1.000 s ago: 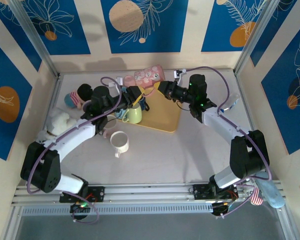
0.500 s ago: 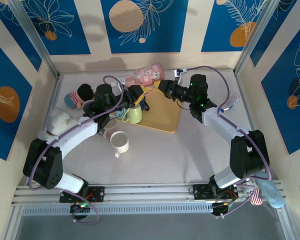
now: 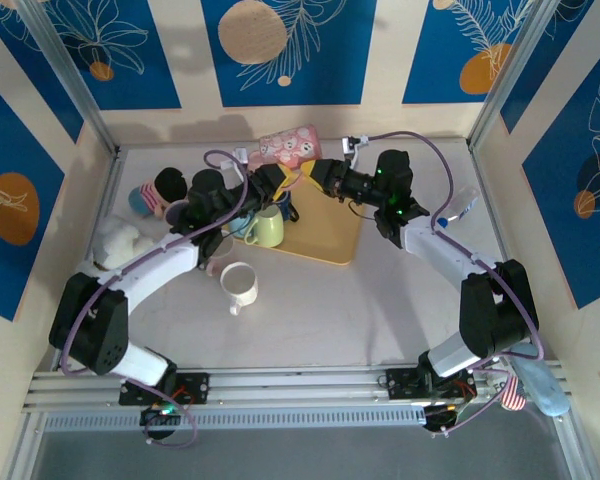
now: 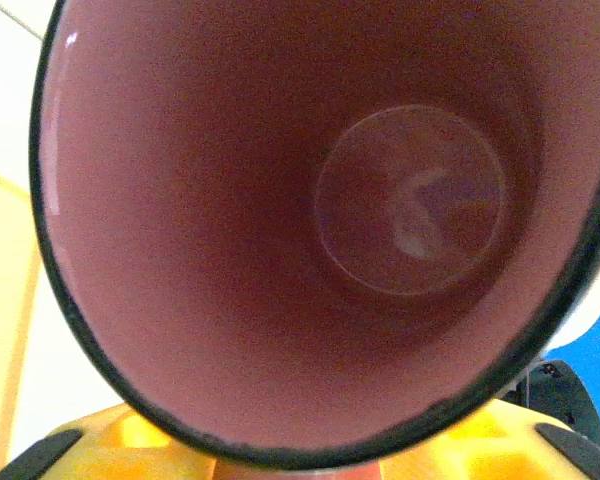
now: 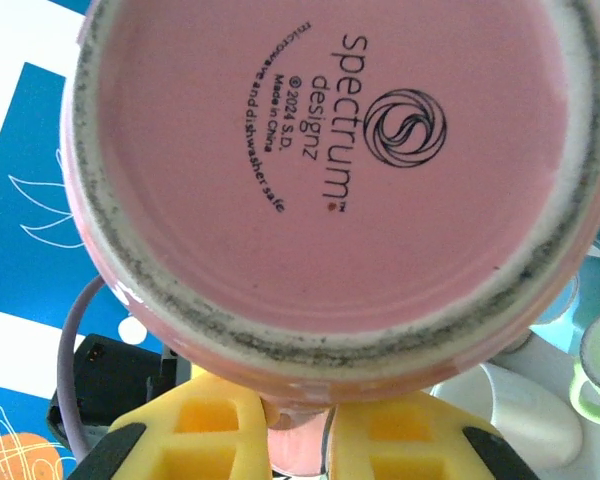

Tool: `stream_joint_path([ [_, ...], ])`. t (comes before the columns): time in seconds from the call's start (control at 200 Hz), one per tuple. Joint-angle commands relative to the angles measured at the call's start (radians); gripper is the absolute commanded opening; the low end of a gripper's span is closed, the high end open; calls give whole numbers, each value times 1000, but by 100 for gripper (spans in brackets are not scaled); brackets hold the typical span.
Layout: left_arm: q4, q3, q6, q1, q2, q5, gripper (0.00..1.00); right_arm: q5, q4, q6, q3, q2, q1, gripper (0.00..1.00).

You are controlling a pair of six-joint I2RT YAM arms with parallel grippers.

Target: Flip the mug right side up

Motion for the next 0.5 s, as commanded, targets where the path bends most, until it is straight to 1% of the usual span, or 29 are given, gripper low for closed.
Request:
stream_joint_path([
  [0.0, 125, -14, -36, -11, 16, -25, 35, -19, 131, 0, 1, -25, 9, 0],
  [0.095, 142, -17, -42, -11, 22, -20, 29, -18, 122, -2, 1, -20, 10, 0],
  [0.165, 157, -23, -43, -11, 22, -22, 22, -15, 99, -13, 0, -20, 10, 0],
  [0.2, 162, -23, -44, -11, 20, -22, 18, -12, 82, -22, 2, -20, 11, 4],
  [0.24, 165, -26, -41, -10, 21, -21, 13, -9, 65, -35, 1, -21, 11, 11],
  [0.285, 168, -26, -36, -11, 19, -22, 6, -5, 48, -50, 1, -24, 10, 23],
  [0.34, 167, -27, -29, -11, 18, -23, 1, -2, 15, -71, 3, -28, 9, 41],
  [0.37, 166, -28, -24, -10, 18, -24, 0, -1, -12, -86, 8, -30, 9, 49],
  [0.435, 163, -27, -11, -11, 15, -23, 0, 4, -74, -123, 16, -38, 6, 58],
  [0.495, 157, -23, -1, -11, 13, -17, 0, 12, -125, -153, 17, -47, -1, 63],
])
